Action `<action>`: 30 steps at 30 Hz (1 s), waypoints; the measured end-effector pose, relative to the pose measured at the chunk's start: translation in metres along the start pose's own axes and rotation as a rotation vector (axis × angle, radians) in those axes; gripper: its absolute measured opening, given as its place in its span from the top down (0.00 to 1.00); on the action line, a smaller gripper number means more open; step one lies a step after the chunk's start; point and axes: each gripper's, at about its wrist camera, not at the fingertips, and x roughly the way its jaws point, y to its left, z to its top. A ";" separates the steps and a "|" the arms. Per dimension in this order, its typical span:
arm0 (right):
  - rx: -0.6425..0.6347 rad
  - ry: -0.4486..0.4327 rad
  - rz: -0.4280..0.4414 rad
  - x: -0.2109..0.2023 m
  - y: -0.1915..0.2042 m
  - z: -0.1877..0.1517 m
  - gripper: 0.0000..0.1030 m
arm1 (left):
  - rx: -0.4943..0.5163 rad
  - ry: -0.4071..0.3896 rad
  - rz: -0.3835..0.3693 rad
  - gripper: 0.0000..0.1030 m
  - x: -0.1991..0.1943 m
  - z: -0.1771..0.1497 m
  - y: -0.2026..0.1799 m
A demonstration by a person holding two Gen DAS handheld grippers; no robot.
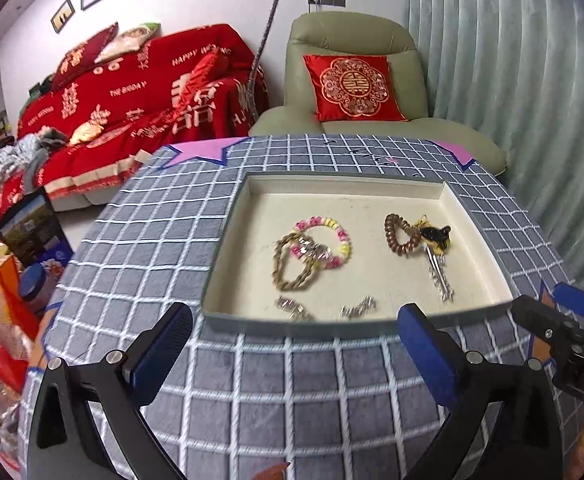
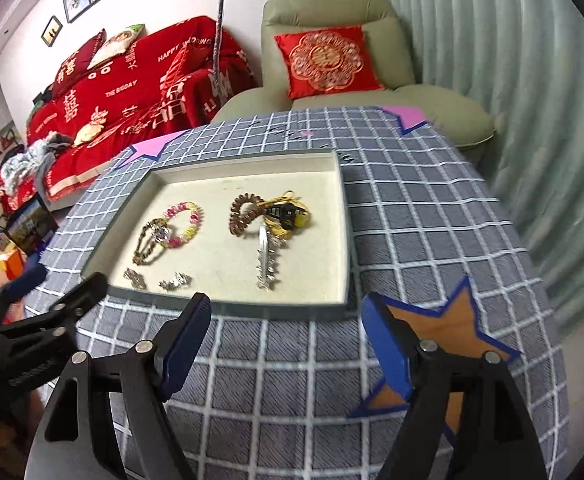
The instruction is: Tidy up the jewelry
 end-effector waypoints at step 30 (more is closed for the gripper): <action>-0.021 -0.109 -0.090 -0.059 0.008 -0.072 0.00 | -0.018 -0.042 0.053 0.00 -0.063 -0.067 0.007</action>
